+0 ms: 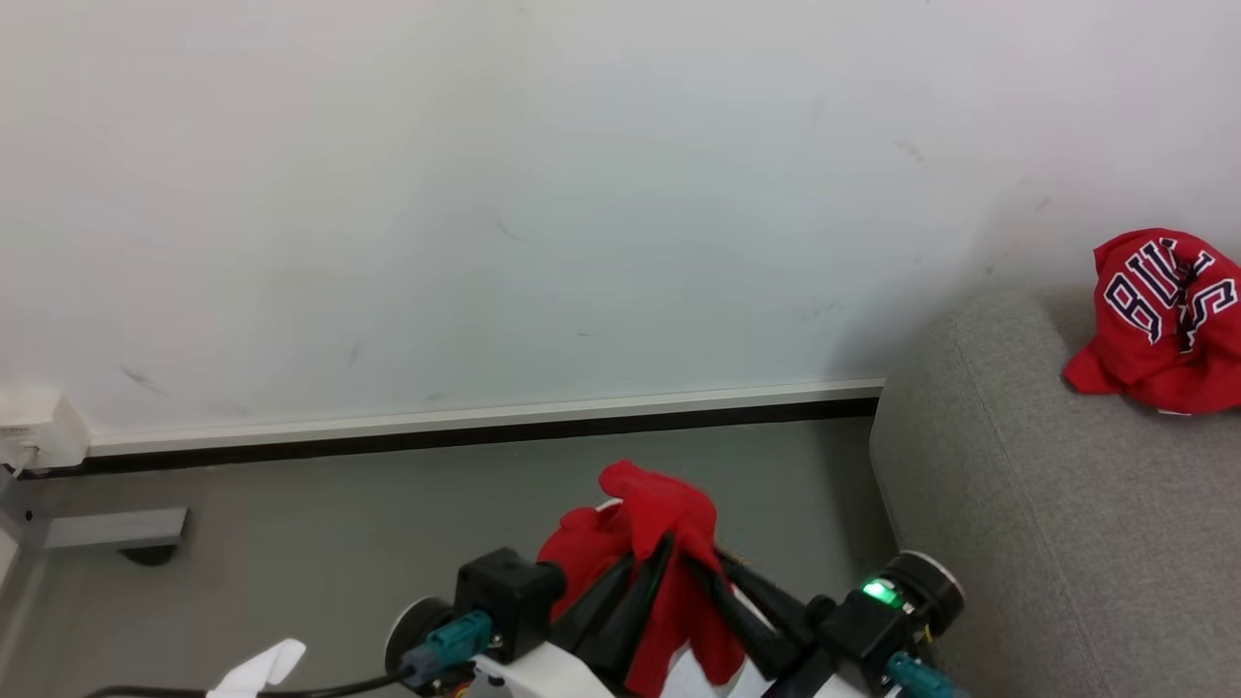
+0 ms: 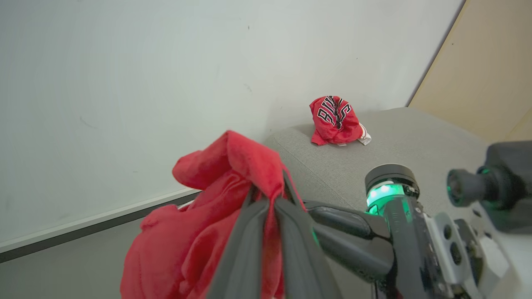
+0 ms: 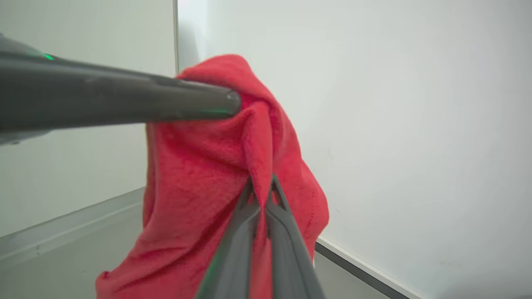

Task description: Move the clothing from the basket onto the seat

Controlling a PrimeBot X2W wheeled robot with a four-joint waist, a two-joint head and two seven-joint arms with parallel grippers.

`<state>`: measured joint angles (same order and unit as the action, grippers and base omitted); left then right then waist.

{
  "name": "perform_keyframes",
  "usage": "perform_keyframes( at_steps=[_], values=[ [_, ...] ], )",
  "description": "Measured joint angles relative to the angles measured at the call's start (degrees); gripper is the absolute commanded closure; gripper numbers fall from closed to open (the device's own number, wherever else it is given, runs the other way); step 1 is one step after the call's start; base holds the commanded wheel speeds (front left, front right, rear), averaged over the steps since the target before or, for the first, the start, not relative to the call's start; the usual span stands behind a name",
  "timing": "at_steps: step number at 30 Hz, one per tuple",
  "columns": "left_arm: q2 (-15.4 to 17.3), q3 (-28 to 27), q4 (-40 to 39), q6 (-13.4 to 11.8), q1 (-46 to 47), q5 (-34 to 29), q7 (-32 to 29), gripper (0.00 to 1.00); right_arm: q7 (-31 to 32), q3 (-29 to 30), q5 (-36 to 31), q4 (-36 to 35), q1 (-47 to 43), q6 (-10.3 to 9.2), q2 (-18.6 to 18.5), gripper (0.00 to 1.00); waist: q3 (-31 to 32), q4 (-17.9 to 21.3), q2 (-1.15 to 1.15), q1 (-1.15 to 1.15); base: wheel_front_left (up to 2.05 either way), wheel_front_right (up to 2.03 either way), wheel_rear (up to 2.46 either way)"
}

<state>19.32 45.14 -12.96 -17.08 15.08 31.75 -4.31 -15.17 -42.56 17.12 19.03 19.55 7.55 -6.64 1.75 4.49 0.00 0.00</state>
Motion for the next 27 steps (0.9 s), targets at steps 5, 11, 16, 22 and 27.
perform_keyframes(
  at_steps=[5, 11, 16, 22, 27],
  values=[
    [0.21, 0.15, 1.65, 0.48, -0.13, 0.05, 1.4, 0.39, 0.0, 3.91, 0.62, -1.08, -0.38, 0.01, -0.65, 1.0, -0.12, 0.79, 0.0, 0.0, 0.0, 0.0, 0.0],
    [0.21, 1.01, 4.19, 1.14, -0.16, -0.53, 2.66, 0.0, 0.0, 10.42, 0.34, -3.0, -1.7, 0.02, -2.34, 1.0, -0.51, 3.23, 0.0, 0.0, 0.0, 0.0, 0.0],
    [-0.6, 1.43, 6.15, 1.7, -0.1, -0.6, 4.04, 0.0, 0.0, 15.91, -0.52, -4.65, -2.56, 0.02, -3.08, 1.0, -1.36, 6.35, 0.0, 0.0, 0.0, 0.0, 0.0],
    [-1.8, 1.44, 8.22, 2.43, 1.64, -1.75, 6.48, 0.0, 0.01, 22.47, -1.7, -4.82, -1.2, 0.02, -4.14, 1.0, -3.73, 10.09, 0.0, 0.0, 0.0, 0.0, 0.0],
    [-2.36, 1.86, 9.18, 3.02, 4.76, -3.44, 7.43, 0.0, 0.0, 29.91, -3.85, -4.19, 3.63, 0.02, -5.16, 1.0, -7.73, 11.49, 0.0, 0.0, 0.0, 0.0, 0.0]
  ],
)
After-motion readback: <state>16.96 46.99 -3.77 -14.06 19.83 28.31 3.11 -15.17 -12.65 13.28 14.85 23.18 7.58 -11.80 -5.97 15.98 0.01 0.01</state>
